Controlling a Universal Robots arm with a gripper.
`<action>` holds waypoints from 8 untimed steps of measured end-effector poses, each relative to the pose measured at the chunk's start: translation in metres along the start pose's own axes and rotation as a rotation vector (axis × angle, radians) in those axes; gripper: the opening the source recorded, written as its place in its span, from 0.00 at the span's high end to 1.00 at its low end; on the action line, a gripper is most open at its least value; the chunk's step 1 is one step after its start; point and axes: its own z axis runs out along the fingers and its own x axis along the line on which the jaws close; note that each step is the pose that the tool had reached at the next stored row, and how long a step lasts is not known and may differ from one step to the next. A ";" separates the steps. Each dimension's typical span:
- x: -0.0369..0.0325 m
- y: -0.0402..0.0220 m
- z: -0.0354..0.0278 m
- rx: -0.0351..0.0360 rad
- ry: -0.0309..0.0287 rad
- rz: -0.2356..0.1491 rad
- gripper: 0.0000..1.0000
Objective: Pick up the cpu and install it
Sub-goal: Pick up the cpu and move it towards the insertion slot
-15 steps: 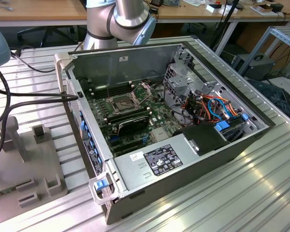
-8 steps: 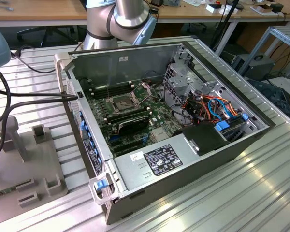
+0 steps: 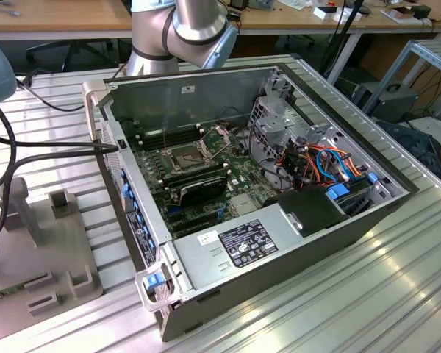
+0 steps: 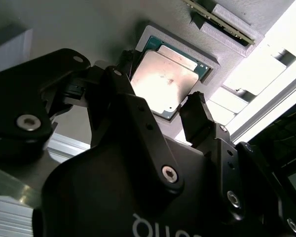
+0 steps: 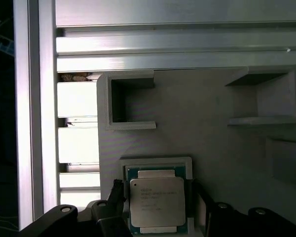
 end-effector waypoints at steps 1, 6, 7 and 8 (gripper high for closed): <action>0.0000 0.0000 0.0000 0.0000 0.0001 0.000 0.34; 0.0001 0.0000 -0.0001 0.0004 0.0009 -0.026 0.34; 0.0001 0.0000 0.0000 0.0005 0.0010 -0.030 0.34; 0.0002 0.0000 0.0001 0.0004 0.0009 -0.034 0.34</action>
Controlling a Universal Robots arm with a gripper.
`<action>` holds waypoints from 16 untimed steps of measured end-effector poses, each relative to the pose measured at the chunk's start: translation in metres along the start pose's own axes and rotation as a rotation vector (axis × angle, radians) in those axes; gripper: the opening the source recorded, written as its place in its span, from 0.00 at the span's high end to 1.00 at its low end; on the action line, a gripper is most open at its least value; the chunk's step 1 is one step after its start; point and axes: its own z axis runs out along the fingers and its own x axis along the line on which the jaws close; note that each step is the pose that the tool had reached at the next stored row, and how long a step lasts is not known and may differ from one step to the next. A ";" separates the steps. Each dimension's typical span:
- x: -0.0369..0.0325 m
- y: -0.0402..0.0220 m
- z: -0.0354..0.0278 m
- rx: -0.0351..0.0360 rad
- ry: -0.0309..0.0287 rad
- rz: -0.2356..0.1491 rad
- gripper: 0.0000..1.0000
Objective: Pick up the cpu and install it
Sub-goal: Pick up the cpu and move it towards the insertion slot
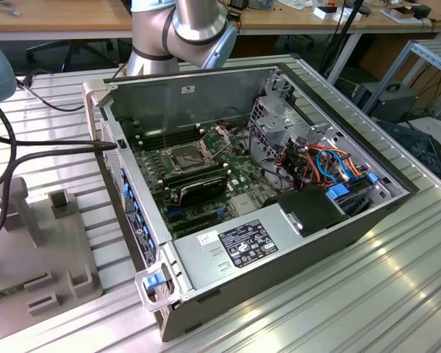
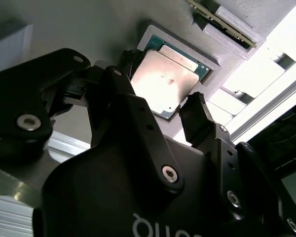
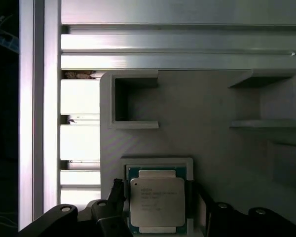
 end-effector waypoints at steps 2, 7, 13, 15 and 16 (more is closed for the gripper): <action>0.0006 -0.0002 0.0000 0.0001 0.0002 -0.002 0.34; 0.0011 -0.0006 0.0000 0.0003 0.0005 -0.007 0.34; 0.0010 -0.0015 0.0001 0.0005 0.0010 -0.023 0.34; 0.0011 -0.0015 0.0001 0.0007 0.0013 -0.031 0.34; 0.0010 -0.0015 0.0003 0.0007 0.0015 -0.039 0.34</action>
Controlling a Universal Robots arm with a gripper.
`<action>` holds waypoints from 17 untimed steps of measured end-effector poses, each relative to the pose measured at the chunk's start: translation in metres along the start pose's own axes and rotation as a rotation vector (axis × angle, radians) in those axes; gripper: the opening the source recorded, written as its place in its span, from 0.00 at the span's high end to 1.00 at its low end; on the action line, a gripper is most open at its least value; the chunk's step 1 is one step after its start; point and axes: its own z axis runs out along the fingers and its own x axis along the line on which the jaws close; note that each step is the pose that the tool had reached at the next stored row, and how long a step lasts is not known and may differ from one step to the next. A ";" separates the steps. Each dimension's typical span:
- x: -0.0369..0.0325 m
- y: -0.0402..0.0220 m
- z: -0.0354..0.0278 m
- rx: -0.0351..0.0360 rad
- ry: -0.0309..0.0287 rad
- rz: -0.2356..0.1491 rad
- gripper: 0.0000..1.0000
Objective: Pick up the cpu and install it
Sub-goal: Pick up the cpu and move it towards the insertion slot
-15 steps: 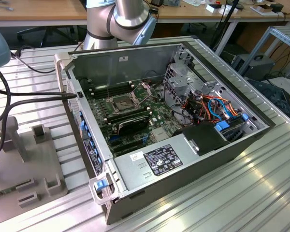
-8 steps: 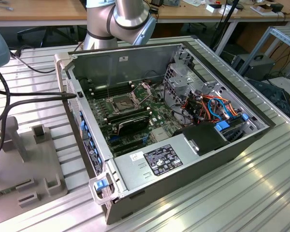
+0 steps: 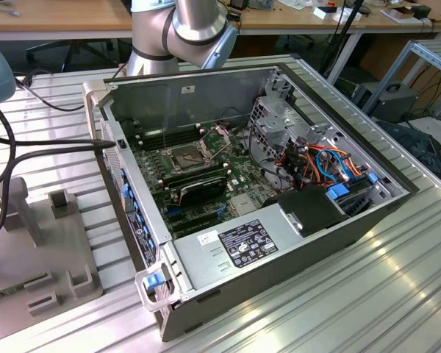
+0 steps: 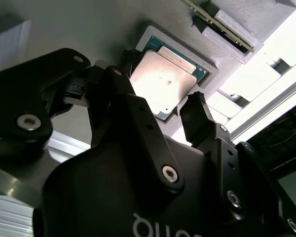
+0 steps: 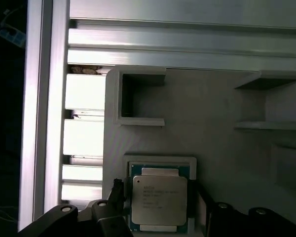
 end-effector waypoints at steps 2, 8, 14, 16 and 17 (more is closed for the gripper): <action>0.0000 0.0000 0.0000 0.0000 0.0000 -0.002 0.34; 0.0000 0.0000 0.0000 0.0000 0.0000 -0.002 0.34; 0.0000 0.0000 0.0000 0.0000 0.0000 -0.002 0.43; 0.0000 0.0000 0.0000 0.0000 0.0001 -0.002 0.44; 0.0000 0.0000 0.0000 0.0000 0.0000 -0.002 0.44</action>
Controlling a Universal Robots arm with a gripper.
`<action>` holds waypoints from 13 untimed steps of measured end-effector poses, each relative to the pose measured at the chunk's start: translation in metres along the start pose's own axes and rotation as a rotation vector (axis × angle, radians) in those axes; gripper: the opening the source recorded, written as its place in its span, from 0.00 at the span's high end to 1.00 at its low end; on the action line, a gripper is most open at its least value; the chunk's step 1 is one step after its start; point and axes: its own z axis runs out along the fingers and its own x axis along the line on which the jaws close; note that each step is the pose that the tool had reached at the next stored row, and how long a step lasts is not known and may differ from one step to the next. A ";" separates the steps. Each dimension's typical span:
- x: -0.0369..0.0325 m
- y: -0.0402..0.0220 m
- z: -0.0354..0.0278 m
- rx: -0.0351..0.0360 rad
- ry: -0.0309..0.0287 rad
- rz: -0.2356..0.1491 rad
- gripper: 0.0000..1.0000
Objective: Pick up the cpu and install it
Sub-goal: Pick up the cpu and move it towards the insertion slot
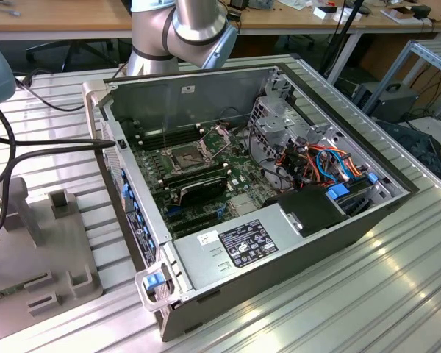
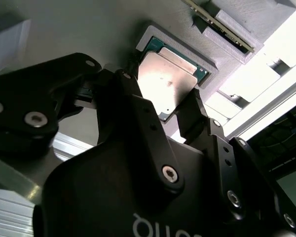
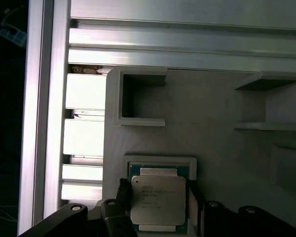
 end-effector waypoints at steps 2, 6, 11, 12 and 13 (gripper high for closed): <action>0.0000 0.0000 0.0000 0.0001 0.0001 0.000 0.45; 0.0000 0.0000 -0.0001 -0.0001 -0.0001 0.000 0.45; 0.0000 0.0001 -0.0028 -0.0001 -0.0002 0.000 0.45; 0.0000 0.0001 -0.0029 -0.0001 -0.0003 0.000 0.45; 0.0000 0.0001 -0.0030 -0.0001 -0.0001 0.000 0.45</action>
